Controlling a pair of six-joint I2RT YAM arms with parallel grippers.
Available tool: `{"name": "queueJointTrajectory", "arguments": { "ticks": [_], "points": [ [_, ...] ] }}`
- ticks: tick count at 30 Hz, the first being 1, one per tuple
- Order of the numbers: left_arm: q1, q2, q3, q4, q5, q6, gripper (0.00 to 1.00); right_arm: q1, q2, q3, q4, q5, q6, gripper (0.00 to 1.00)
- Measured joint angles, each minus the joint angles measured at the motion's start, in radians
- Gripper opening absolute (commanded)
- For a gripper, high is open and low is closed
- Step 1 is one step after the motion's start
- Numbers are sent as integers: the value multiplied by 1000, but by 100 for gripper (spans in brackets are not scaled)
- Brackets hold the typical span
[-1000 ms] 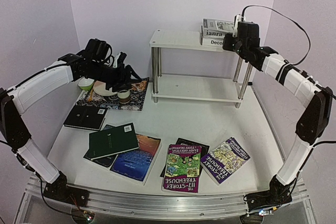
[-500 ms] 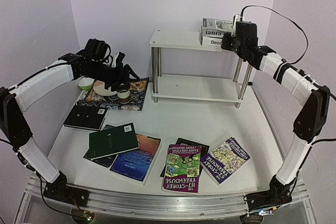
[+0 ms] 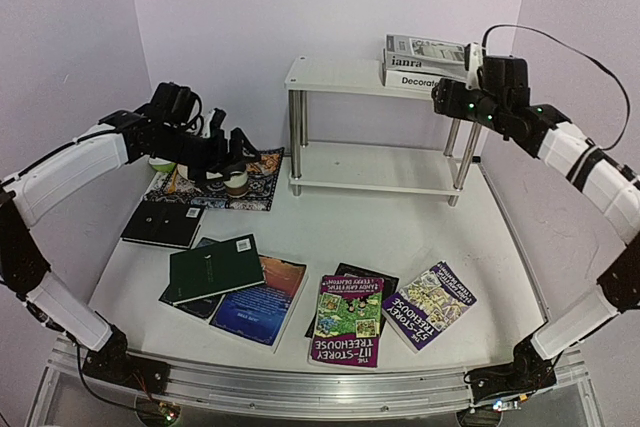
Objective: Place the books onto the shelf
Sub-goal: Hold the book from the book pile.
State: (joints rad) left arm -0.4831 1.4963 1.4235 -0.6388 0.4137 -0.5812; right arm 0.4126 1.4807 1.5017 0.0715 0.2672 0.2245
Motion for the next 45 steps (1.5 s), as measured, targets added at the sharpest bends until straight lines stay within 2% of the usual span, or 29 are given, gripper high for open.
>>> {"name": "queueJointTrajectory", "arguments": {
  "ticks": [5,12,19,23,27,38,45],
  "points": [
    [5,-132,-92,-23,-122,-49,100,0,-145,-146,-80,-105,80,98],
    [43,-290,-243,-24,-169,-134,99,11,-161,-245,-277,-219,246,98],
    [45,-266,-329,-28,-55,-121,99,42,-148,-288,-459,-349,293,98],
    [-8,-257,-337,-35,-24,-107,98,84,-135,-319,-518,-393,294,98],
    [-87,-219,-336,-34,-8,-92,98,132,-121,-375,-579,-402,303,98],
    [-175,-113,-323,-35,11,-51,99,142,-70,-400,-758,-311,319,98],
    [-255,-69,-296,-42,10,-63,99,130,-85,-497,-756,-403,310,96]
  ]
}}
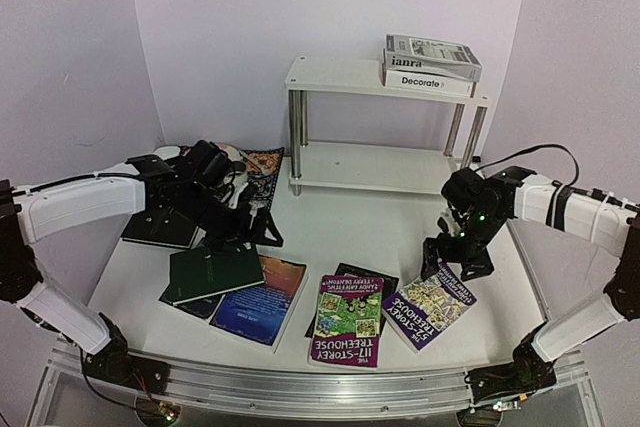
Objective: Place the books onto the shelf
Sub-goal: Hold the book from the book pile.
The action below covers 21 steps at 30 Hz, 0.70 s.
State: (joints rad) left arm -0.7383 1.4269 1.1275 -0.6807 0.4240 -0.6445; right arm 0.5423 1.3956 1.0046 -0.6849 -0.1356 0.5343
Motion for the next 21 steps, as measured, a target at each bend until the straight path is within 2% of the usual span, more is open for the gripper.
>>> {"name": "queueJointTrajectory", "arguments": {
  "ticks": [7,14,21],
  "points": [
    [-150,149,85,1,7,-41,98,43,-36,-79,113,-187,8,87],
    [-268,299,121,33,55,-117,95,264,-90,-123,183,-137,-36,83],
    [-324,327,93,166,88,-223,85,281,-202,-221,233,-135,-12,75]
  ]
}}
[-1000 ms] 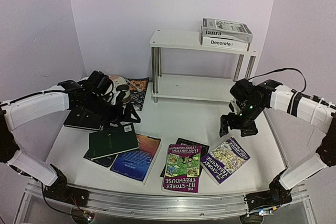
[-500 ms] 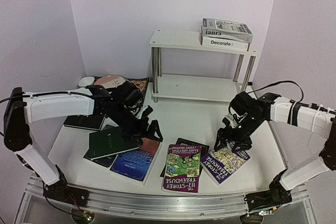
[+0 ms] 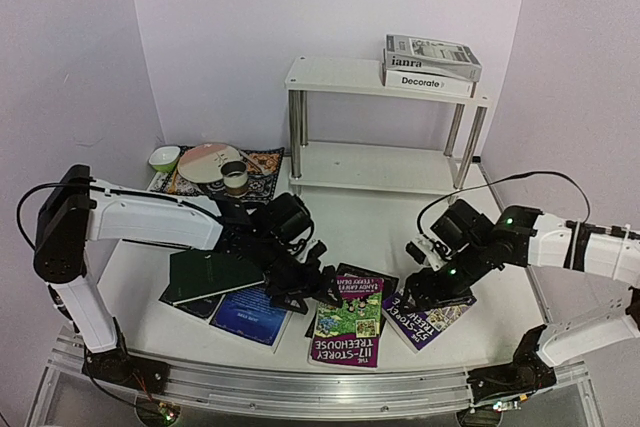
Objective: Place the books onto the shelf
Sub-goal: Hold the book from the book pile, then pick up the book from the book pile.
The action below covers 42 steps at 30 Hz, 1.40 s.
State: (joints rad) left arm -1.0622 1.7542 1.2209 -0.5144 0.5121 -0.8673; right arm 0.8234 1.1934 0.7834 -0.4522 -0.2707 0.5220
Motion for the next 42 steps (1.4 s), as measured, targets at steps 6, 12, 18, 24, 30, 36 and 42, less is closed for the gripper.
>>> {"name": "queueJointTrajectory", "arguments": {
  "ticks": [6,12,18,24,30,36,42],
  "points": [
    [-18,27,-38,97,-2,-68,76,2,80,-83,198,-108,134,70],
    [-30,43,-73,137,-23,-111,51,7,177,-90,313,-166,209,61],
    [-31,52,-105,156,-40,-139,29,9,266,-91,387,-185,264,55],
    [-32,74,-134,160,-44,-150,3,10,308,-92,470,-211,328,49],
    [-32,86,-135,168,-33,-146,0,11,367,-92,542,-245,396,28],
    [-32,87,-135,158,-39,-135,6,7,306,-92,541,-263,442,0],
    [-55,29,-144,142,-127,-126,42,17,236,-16,442,-253,475,0]
  ]
}}
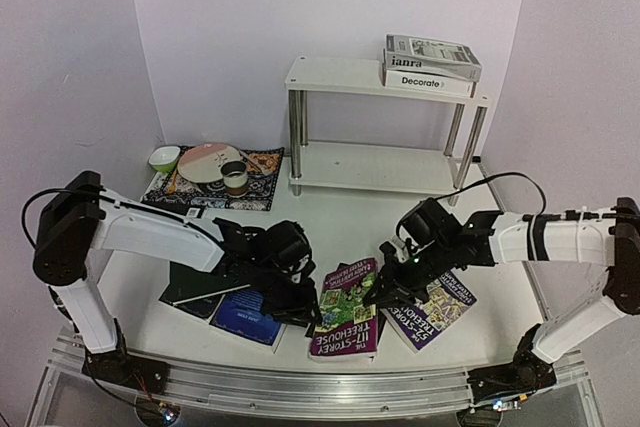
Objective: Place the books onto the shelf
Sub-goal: Pick up the book from the book pile, then pass from the right arm to the left
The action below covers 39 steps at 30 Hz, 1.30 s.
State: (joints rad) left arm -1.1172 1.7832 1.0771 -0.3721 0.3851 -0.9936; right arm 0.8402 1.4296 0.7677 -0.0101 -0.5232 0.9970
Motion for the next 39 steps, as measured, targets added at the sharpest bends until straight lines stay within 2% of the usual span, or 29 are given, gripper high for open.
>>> {"name": "queueJointTrajectory", "arguments": {
  "ticks": [3,8,11,13,19,21,29,33,39],
  "points": [
    [-7,-96,-21,-30,-69,5,57,-10,-6,92,-115,29,11,0],
    [-8,-283,-20,-82,-173,37,70,-90,-5,255,-256,39,87,0],
    [-15,-333,16,-119,-210,102,84,-143,17,345,-310,23,162,0],
    [-33,-342,59,-143,-237,167,88,-173,44,397,-331,10,225,0],
    [-153,-347,178,-177,-404,404,91,-196,110,481,-372,3,421,0],
    [-191,-359,185,-178,-468,483,97,-195,118,495,-383,2,478,0],
    [-284,-383,174,-166,-767,876,100,-195,123,534,-396,-26,622,0],
    [-293,-383,113,-93,-857,1046,100,-195,124,547,-396,-38,663,0],
    [-278,-356,83,-5,-959,1166,99,-195,124,555,-401,-46,701,0]
  ]
}}
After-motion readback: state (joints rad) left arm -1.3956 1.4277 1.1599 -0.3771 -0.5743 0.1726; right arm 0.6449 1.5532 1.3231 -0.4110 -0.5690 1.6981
